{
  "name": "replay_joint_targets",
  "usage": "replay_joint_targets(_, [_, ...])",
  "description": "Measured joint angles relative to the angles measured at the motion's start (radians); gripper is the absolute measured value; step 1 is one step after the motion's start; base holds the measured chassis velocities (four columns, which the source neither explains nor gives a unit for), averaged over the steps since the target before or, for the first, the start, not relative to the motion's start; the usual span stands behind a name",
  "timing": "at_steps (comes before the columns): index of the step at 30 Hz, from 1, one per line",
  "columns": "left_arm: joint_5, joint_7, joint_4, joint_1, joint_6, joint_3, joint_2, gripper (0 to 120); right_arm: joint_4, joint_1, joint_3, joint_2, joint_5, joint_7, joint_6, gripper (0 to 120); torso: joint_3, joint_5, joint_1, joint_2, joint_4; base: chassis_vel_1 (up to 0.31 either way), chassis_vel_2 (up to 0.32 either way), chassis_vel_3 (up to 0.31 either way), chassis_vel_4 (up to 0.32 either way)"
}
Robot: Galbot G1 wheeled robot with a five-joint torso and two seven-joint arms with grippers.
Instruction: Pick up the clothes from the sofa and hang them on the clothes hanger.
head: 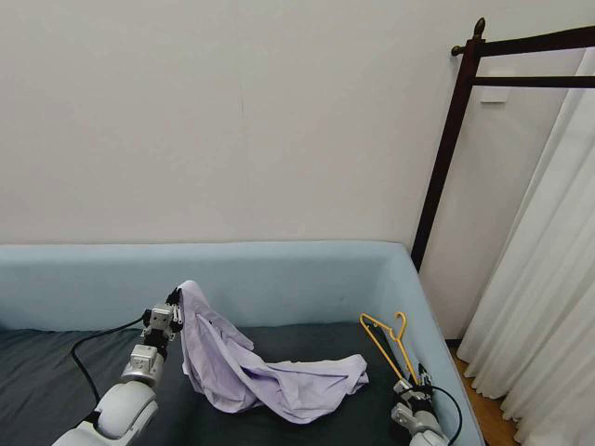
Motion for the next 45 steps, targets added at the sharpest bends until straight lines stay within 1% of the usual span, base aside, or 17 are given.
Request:
replay_joint_targets(4, [0.0, 0.0, 0.003, -0.006, 0.0, 0.004, -0.006, 0, 0.093, -0.047, -0.013, -0.023, -0.041, 0.012, 0.001, 11, 0.001, 0.0005, 0.0, 0.0, -0.0021, 0.0, 0.0, 0.0, 0.0])
replay_joint_targets(8, [0.001, 0.0, 0.0, -0.006, 0.0, 0.004, -0.007, 0, 0.16, -0.066, -0.013, -0.042, -0.075, 0.023, 0.008, 4, 0.001, -0.0002, 0.0, 0.0, -0.0023, 0.0, 0.0, 0.0, 0.0])
replay_joint_targets(10, [0.001, 0.0, 0.0, -0.005, 0.0, 0.003, -0.007, 0, 0.172, -0.068, -0.013, -0.047, -0.076, 0.024, 0.012, 4, 0.0, -0.0003, 0.0, 0.0, -0.0022, 0.0, 0.0, 0.0, 0.0])
replay_joint_targets(15, [0.0, 0.0, -0.002, -0.001, -0.002, -0.003, -0.001, 0, 0.268, -0.09, 0.0, -0.092, -0.046, 0.026, 0.09, 4, 0.0, -0.0011, 0.0, 0.0, -0.0017, 0.0, 0.0, 0.0, 0.0])
replay_joint_targets(19, [-0.003, 0.0, -0.001, -0.004, -0.003, -0.005, 0.001, 0, 0.467, -0.171, 0.006, -0.164, 0.059, 0.014, 0.221, 4, 0.0, -0.0009, 0.0, 0.0, -0.0013, 0.0, 0.0, 0.0, 0.0])
replay_joint_targets(20, [-0.003, 0.0, -0.001, -0.004, -0.003, -0.005, 0.001, 0, 0.467, -0.171, 0.006, -0.164, 0.059, 0.014, 0.221, 4, 0.0, -0.0009, 0.0, 0.0, -0.0013, 0.0, 0.0, 0.0, 0.0])
replay_joint_targets(21, [-0.004, 0.0, 0.0, -0.006, -0.003, -0.005, 0.0, 0, 0.532, -0.2, 0.006, -0.185, 0.108, -0.002, 0.249, 4, 0.0, -0.0007, 0.0, 0.0, -0.0014, 0.0, 0.0, 0.0, 0.0])
replay_joint_targets(24, [-0.018, 0.001, 0.004, -0.016, -0.008, -0.002, -0.001, 0, 0.761, -0.315, 0.008, -0.255, 0.309, -0.092, 0.328, 4, 0.0, -0.0006, 0.0, 0.0, -0.0009, 0.0, 0.0, 0.0, 0.0])
replay_joint_targets(25, [-0.018, 0.001, 0.004, -0.016, -0.008, -0.002, -0.001, 0, 0.761, -0.315, 0.008, -0.255, 0.309, -0.092, 0.328, 4, 0.0, -0.0006, 0.0, 0.0, -0.0009, 0.0, 0.0, 0.0, 0.0])
replay_joint_targets(28, [-0.042, 0.009, 0.004, -0.026, -0.012, 0.003, 0.004, 0, 0.957, -0.446, 0.022, -0.315, 0.456, -0.252, 0.411, 4, 0.0, -0.0007, 0.0, 0.0, -0.0014, 0.0, 0.0, 0.0, 0.0])
replay_joint_targets(29, [-0.05, 0.013, 0.003, -0.027, -0.014, 0.003, 0.006, 0, 0.983, -0.47, 0.024, -0.323, 0.467, -0.281, 0.434, 4, 0.0, -0.0007, 0.0, 0.0, -0.0015, 0.0, 0.0, 0.0, 0.0])
replay_joint_targets(30, [-0.05, 0.013, 0.003, -0.027, -0.014, 0.003, 0.006, 0, 0.983, -0.47, 0.024, -0.323, 0.467, -0.281, 0.434, 4, 0.0, -0.0007, 0.0, 0.0, -0.0015, 0.0, 0.0, 0.0, 0.0])
replay_joint_targets(33, [-0.094, 0.03, -0.024, -0.02, -0.028, 0.004, 0.014, 0, 1.033, -0.539, 0.014, -0.321, 0.422, -0.378, 0.591, 4, 0.0, -0.0005, 0.0, 0.0, -0.0013, 0.0, 0.0, 0.0, 0.0])
replay_joint_targets(34, [-0.094, 0.03, -0.024, -0.02, -0.028, 0.004, 0.014, 0, 1.033, -0.539, 0.014, -0.321, 0.422, -0.378, 0.591, 4, 0.0, -0.0005, 0.0, 0.0, -0.0013, 0.0, 0.0, 0.0, 0.0])
replay_joint_targets(36, [-0.099, 0.036, -0.037, -0.01, -0.035, 0.002, 0.02, 0, 1.032, -0.546, -0.002, -0.296, 0.35, -0.392, 0.654, 4, 0.0, -0.0004, 0.0, 0.0, -0.0009, 0.0, 0.0, 0.0, 0.0])
replay_joint_targets(40, [-0.1, 0.038, -0.057, 0.002, -0.04, -0.008, 0.03, 0, 1.033, -0.548, -0.027, -0.257, 0.245, -0.383, 0.697, 4, 0.0, -0.0004, 0.0, 0.0, -0.0009, 0.0, 0.0, 0.0, 0.0])
replay_joint_targets(45, [-0.097, 0.035, -0.077, 0.022, -0.041, -0.027, 0.036, 0, 1.062, -0.569, -0.043, -0.242, 0.194, -0.382, 0.749, 4, 0.0, -0.0005, 0.0, 0.0, -0.0009, 0.0, 0.0, 0.0, 0.0])
